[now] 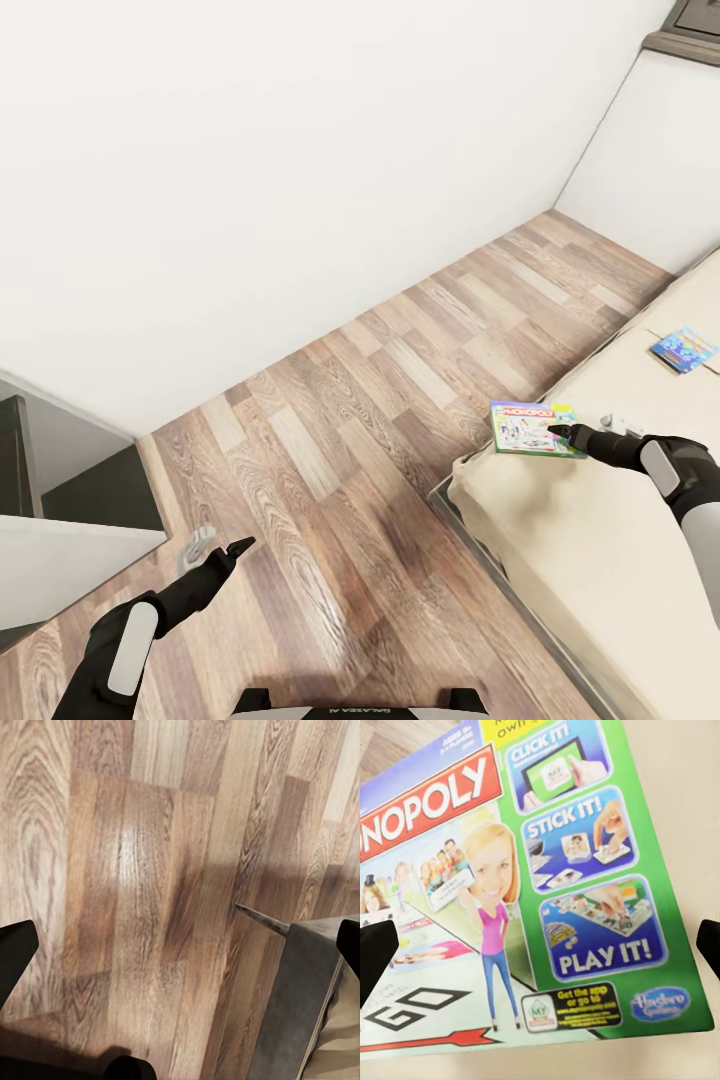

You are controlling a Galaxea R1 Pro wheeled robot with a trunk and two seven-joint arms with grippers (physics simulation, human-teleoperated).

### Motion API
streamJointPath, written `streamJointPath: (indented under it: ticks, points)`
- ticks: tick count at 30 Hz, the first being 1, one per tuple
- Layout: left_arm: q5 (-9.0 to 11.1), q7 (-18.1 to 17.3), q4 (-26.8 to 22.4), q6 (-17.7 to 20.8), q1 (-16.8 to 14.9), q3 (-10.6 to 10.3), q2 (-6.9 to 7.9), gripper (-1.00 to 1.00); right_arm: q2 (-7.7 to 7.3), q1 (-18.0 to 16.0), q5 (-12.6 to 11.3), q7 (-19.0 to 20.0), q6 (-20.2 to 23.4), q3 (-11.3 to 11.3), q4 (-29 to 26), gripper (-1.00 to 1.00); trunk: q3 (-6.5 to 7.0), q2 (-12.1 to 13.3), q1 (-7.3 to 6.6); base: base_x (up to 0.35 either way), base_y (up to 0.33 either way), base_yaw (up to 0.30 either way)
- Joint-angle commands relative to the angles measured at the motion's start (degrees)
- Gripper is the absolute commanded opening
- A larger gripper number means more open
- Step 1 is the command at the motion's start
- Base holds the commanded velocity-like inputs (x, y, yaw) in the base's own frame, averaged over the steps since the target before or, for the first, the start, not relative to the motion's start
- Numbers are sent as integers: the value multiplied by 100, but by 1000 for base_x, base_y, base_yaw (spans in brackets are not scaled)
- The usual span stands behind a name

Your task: Put all the toys in the child's room - the three board games (two on the bed and one on the table), the two jigsaw puzzles on the table, and the tennis ball on the table - inside the toy box on the table in the child's room.

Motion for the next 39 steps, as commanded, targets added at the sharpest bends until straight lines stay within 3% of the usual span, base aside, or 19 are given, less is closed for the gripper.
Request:
streamJointPath:
  ticks: [1,20,39]
  points:
    - [11,-16,-4,46,-4,24,-6,100,-1,-3,-10,12,41,-32,-5,100,-3,-2,0,0,0,0]
    - [11,-15,-4,38,-5,18,-10,100,-314,-4,-4,9,32,-53,-58,100,-3,-2,0,0,0,0]
    - [5,-15,-4,37,-4,16,-10,100,-378,-4,-5,10,28,-60,-77,100,-3,-2,0,0,0,0]
